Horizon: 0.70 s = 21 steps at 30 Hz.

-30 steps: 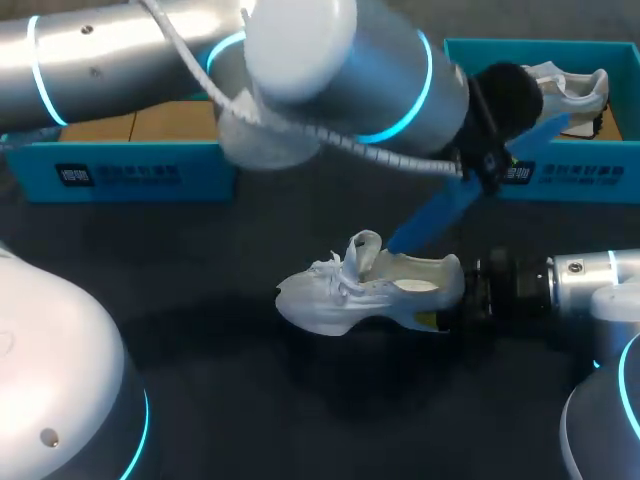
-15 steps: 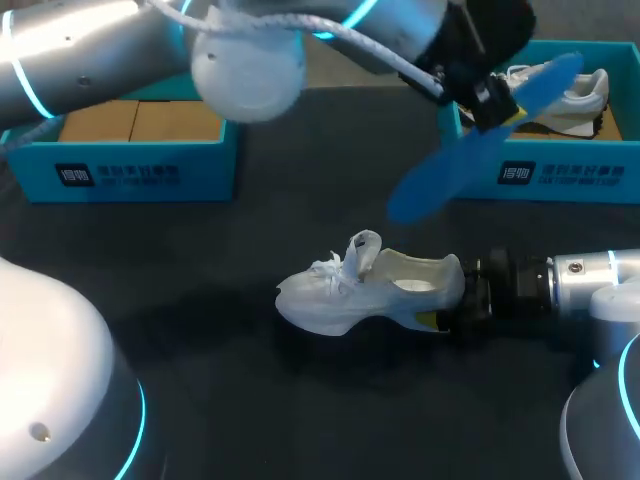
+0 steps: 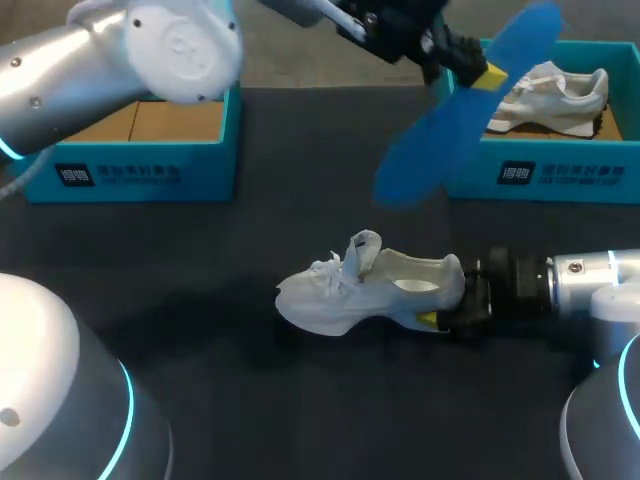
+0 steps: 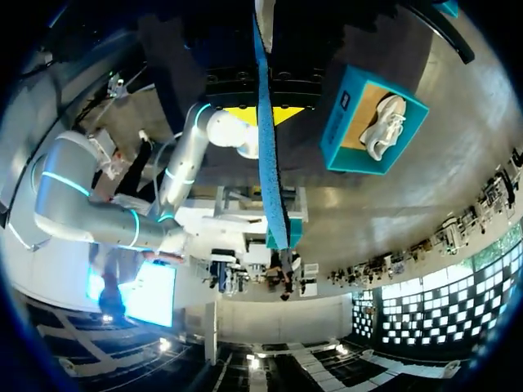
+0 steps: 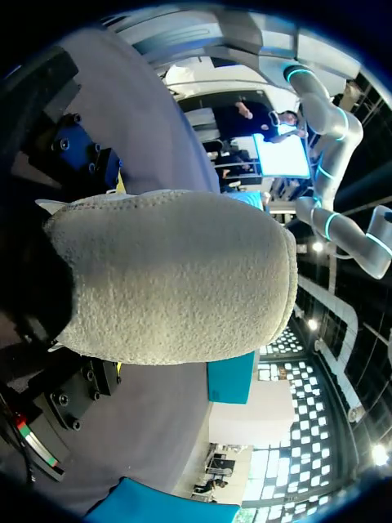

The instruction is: Take the shoe out of the shoebox, open the shoe tongue, remove and reinsert the insole, then place the shoe into the shoebox

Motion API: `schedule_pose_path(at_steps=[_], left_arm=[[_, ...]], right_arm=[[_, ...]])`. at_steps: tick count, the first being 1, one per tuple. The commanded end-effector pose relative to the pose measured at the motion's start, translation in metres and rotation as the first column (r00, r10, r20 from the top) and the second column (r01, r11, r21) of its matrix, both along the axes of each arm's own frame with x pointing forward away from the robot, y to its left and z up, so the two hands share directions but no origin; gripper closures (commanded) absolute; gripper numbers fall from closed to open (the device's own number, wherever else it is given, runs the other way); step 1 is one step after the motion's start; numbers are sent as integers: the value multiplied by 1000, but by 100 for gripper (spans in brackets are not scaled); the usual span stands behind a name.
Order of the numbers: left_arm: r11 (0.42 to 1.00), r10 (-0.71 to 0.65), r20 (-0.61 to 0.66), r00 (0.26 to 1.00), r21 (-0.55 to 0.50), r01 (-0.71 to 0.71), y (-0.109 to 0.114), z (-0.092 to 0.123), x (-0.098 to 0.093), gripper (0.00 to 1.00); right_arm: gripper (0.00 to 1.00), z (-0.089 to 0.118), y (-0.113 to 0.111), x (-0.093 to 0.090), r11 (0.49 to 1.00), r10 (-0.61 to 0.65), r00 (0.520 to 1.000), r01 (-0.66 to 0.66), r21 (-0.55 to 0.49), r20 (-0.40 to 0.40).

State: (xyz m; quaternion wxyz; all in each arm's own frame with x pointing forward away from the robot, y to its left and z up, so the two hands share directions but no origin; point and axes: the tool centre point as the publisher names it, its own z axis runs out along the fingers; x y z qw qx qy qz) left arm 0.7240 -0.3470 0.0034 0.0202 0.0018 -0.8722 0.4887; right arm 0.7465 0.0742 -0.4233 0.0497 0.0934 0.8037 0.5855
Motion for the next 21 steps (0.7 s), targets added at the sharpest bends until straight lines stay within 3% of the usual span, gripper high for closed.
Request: schedule_pose_path(at_steps=[1, 7, 21], left_arm=[[998, -29, -18, 999, -56, 28, 17, 11, -3, 100], [995, -42, -153, 987, -93, 28, 25, 44, -1, 100], [995, -42, -153, 987, -93, 28, 25, 44, -1, 100]], right_arm=[[100, -1, 2, 0, 1000, -2, 1000, 2, -2, 0], [100, -1, 2, 0, 1000, -2, 1000, 2, -2, 0], [100, -1, 2, 0, 1000, -2, 1000, 2, -2, 0]])
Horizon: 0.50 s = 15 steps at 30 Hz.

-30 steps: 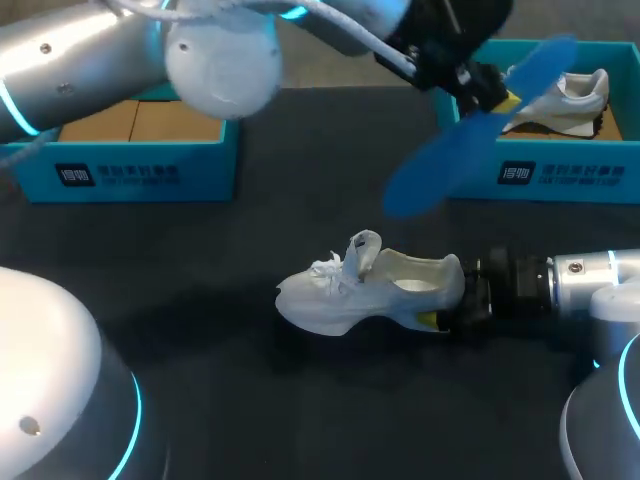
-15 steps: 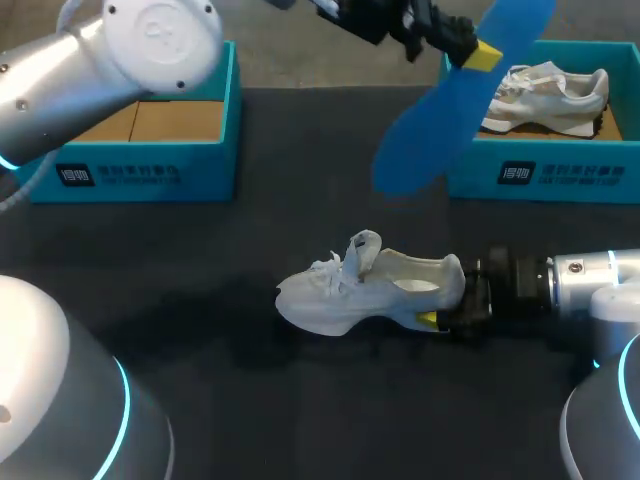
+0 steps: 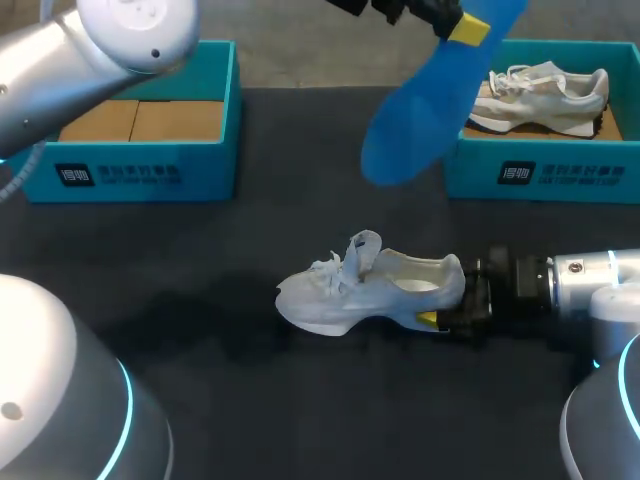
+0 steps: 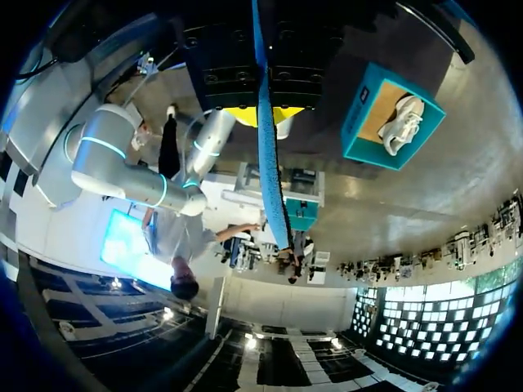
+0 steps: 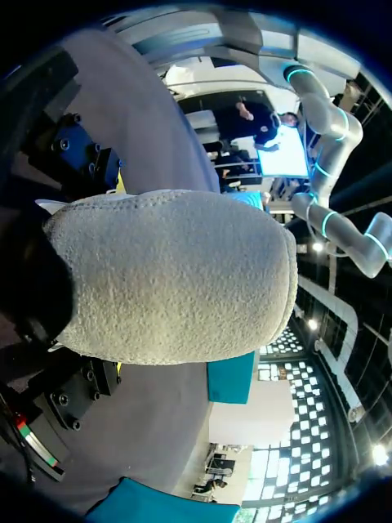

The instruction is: Take the shoe out of the shoebox, open the shoe tongue, remove and reinsert the insole, then place the shoe into the shoebox

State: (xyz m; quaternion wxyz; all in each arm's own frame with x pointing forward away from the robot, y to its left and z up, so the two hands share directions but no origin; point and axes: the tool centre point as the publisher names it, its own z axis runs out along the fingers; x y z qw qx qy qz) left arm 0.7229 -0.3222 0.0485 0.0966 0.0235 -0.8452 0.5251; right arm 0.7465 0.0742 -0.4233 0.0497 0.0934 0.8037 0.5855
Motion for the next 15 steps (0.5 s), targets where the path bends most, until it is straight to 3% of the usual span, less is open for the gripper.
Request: schedule_pose_path(at_steps=[1, 14, 15], left_arm=[[1000, 0, 1, 1000, -2, 0, 0, -1, 0, 100], [1000, 0, 3, 1000, -3, 0, 0, 0, -1, 100], [999, -21, 0, 1000, -29, 21, 0, 7, -9, 100]], right_arm=[[100, -1, 2, 0, 1000, -2, 1000, 2, -2, 0], [100, -1, 2, 0, 1000, -2, 1000, 2, -2, 0], [100, -1, 2, 0, 1000, -2, 1000, 2, -2, 0]])
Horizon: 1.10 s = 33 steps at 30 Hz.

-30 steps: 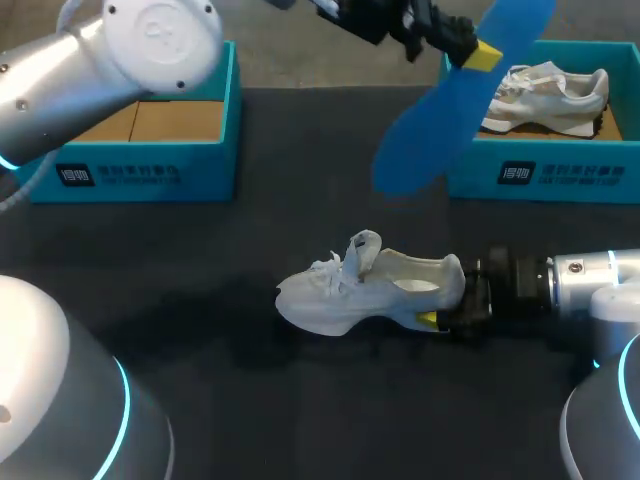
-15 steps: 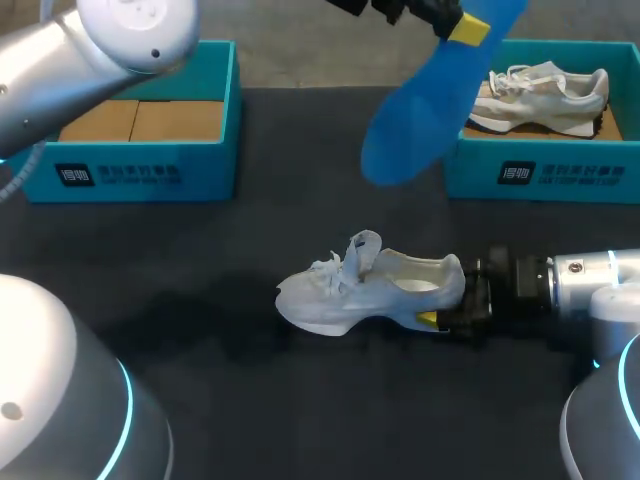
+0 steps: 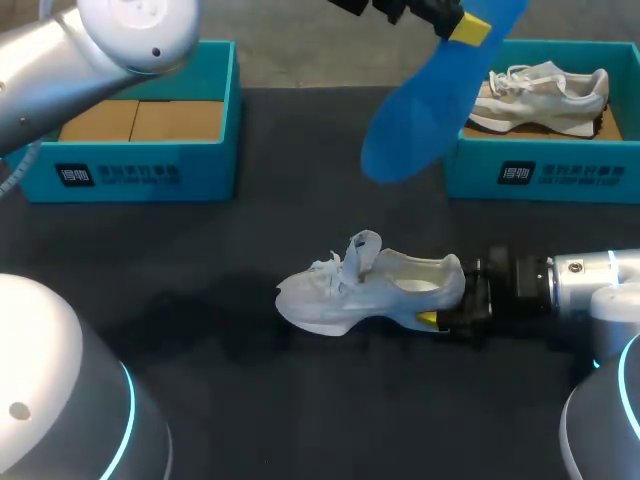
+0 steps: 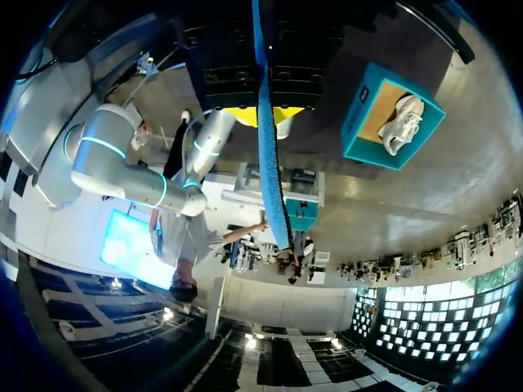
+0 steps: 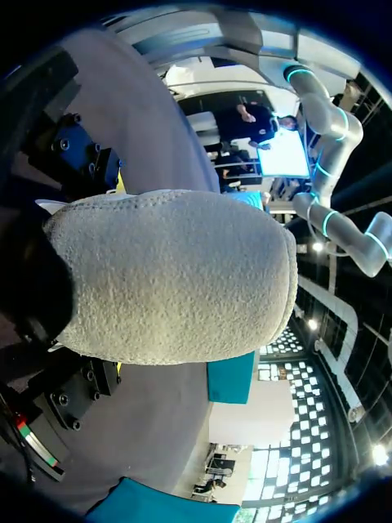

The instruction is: Take the shoe out of the shoebox, open the shoe tongue, remove and reinsert the insole, then place the shoe into the shoebox

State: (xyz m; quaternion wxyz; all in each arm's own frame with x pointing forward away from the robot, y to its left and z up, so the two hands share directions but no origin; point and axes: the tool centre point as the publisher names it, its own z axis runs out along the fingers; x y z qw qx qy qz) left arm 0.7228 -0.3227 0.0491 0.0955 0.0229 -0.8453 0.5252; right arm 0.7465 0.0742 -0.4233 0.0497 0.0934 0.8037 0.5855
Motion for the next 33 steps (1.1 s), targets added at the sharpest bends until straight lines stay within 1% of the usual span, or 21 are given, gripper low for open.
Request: schedule_pose_path(at_steps=[1, 2, 3, 5, 6, 8, 9, 10, 11, 12, 14, 16, 20, 24, 28, 29, 30, 32, 33], left_arm=[[999, -20, -1, 1000, -31, 20, 0, 7, -9, 100], [999, -20, -1, 1000, -31, 20, 0, 7, -9, 100], [997, -12, -2, 1000, -72, 12, 1, 13, -17, 100], [997, -5, 2, 1000, -80, 5, 2, 14, -19, 100], [991, 11, -18, 1000, -131, -13, 4, 19, -23, 100], [990, 11, -23, 1000, -142, -14, 4, 22, -25, 100], [985, -2, -53, 999, -172, -7, 4, 29, -31, 100], [984, -7, -56, 998, -176, -3, 4, 30, -33, 100], [984, -7, -56, 998, -176, -3, 4, 30, -33, 100], [981, -1, -47, 999, -195, -8, 2, 38, -40, 100], [978, 31, -6, 999, -206, -32, 3, 45, -44, 100], [971, 23, -33, 999, -236, -30, 5, 52, -47, 100], [967, 21, -71, 997, -251, -38, 7, 66, -56, 100], [960, -51, -160, 986, -280, 4, 4, 80, -64, 100], [961, -64, -155, 986, -277, 19, 1, 95, -72, 100], [961, -64, -155, 986, -277, 19, 1, 95, -72, 100], [959, -59, -136, 989, -281, 19, 1, 104, -79, 100], [958, -59, -132, 989, -285, 19, 0, 110, -82, 100], [956, -55, -124, 991, -294, 17, 0, 116, -86, 100]], right_arm=[[100, -1, 2, 0, 1000, -2, 1000, 2, -2, 0], [100, -1, 2, 0, 1000, -2, 1000, 2, -2, 0], [100, -1, 2, 0, 1000, -2, 1000, 2, -2, 0], [100, -1, 2, 0, 1000, -2, 1000, 2, -2, 0], [100, -1, 2, 0, 1000, -2, 1000, 2, -2, 0], [100, -1, 2, 0, 1000, -2, 1000, 2, -2, 0], [100, -1, 2, 0, 1000, -2, 1000, 2, -2, 0], [100, -1, 2, 0, 1000, -2, 1000, 2, -2, 0], [100, -1, 2, 0, 1000, -2, 1000, 2, -2, 0], [100, -1, 2, 0, 1000, -2, 1000, 2, -2, 0], [100, -1, 2, 0, 1000, -2, 1000, 2, -2, 0], [100, -1, 2, 0, 1000, -2, 1000, 2, -2, 0], [100, -1, 2, 0, 1000, -2, 1000, 2, -2, 0], [100, -1, 2, 0, 1000, -2, 1000, 2, -2, 0], [100, -1, 2, 0, 1000, -2, 1000, 2, -2, 0], [100, -1, 2, 0, 1000, -2, 1000, 2, -2, 0], [100, -1, 2, 0, 1000, -2, 1000, 2, -2, 0], [100, -1, 2, 0, 1000, -2, 1000, 2, -2, 0], [100, -1, 2, 0, 1000, -2, 1000, 2, -2, 0]])
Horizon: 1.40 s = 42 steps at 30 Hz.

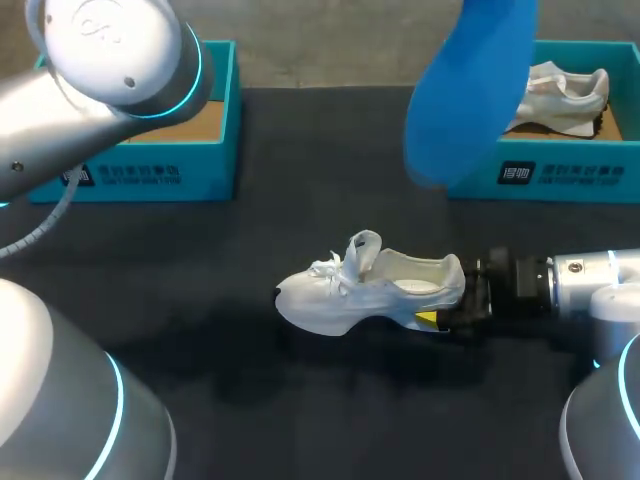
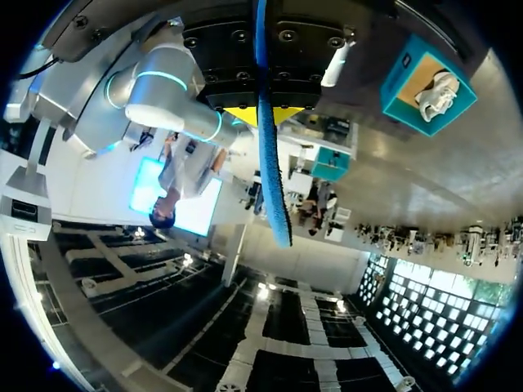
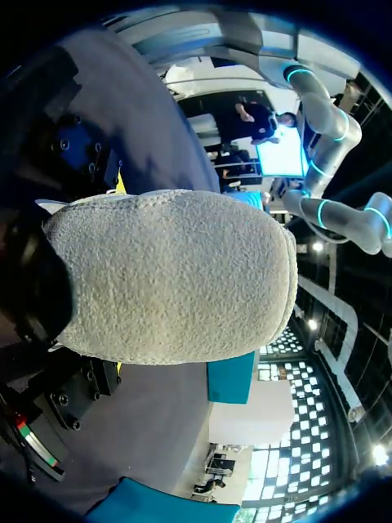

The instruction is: Take the shoe out of the shoebox, open the shoe tongue, remove and reinsert the insole, then place the shoe into the shoebox

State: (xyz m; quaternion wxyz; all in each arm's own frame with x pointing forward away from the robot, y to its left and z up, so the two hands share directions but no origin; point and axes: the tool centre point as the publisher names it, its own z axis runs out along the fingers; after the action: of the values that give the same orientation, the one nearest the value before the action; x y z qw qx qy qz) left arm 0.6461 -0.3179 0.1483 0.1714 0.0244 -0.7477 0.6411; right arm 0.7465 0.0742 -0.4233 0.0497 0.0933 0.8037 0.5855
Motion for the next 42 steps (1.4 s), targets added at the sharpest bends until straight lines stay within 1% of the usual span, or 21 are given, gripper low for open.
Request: schedule_pose_path(at_steps=[1, 2, 6, 20, 21, 24, 26, 31, 34, 42], left_arm=[[1000, 20, 6, 1000, 1, -20, -5, 20, -12, 100], [1000, 19, 1, 1000, -2, -19, -5, 21, -13, 100], [1000, 6, -138, 990, -19, -9, -11, 26, -22, 100], [1000, 6, -138, 990, -19, -9, -11, 26, -22, 100], [1000, 9, -130, 991, -9, -10, -13, 22, -28, 100], [999, 29, -110, 994, -35, -33, -14, 20, -41, 100], [998, 28, -121, 992, -56, -35, -12, 21, -45, 100], [994, 2, -216, 976, -109, -26, -5, 23, -56, 100], [995, -19, -236, 972, -100, -5, -4, 24, -66, 100], [992, -84, -246, 966, -113, 58, 5, 52, -91, 100]], right_arm=[[100, -1, 1, 0, 1000, -2, 1000, 2, -2, 0], [100, -1, 1, 0, 1000, -2, 1000, 2, -2, 0], [100, -1, 1, 0, 1000, -2, 1000, 2, -2, 0], [100, -1, 1, 0, 1000, -2, 1000, 2, -2, 0], [100, -1, 1, 0, 1000, -2, 1000, 2, -2, 0], [100, -1, 1, 0, 1000, -2, 1000, 2, -2, 0], [100, -1, 1, 0, 1000, -2, 1000, 2, -2, 0], [100, -1, 1, 0, 1000, -2, 1000, 2, -2, 0], [100, -1, 1, 0, 1000, -2, 1000, 2, -2, 0], [100, -1, 1, 0, 1000, -2, 1000, 2, -2, 0]])
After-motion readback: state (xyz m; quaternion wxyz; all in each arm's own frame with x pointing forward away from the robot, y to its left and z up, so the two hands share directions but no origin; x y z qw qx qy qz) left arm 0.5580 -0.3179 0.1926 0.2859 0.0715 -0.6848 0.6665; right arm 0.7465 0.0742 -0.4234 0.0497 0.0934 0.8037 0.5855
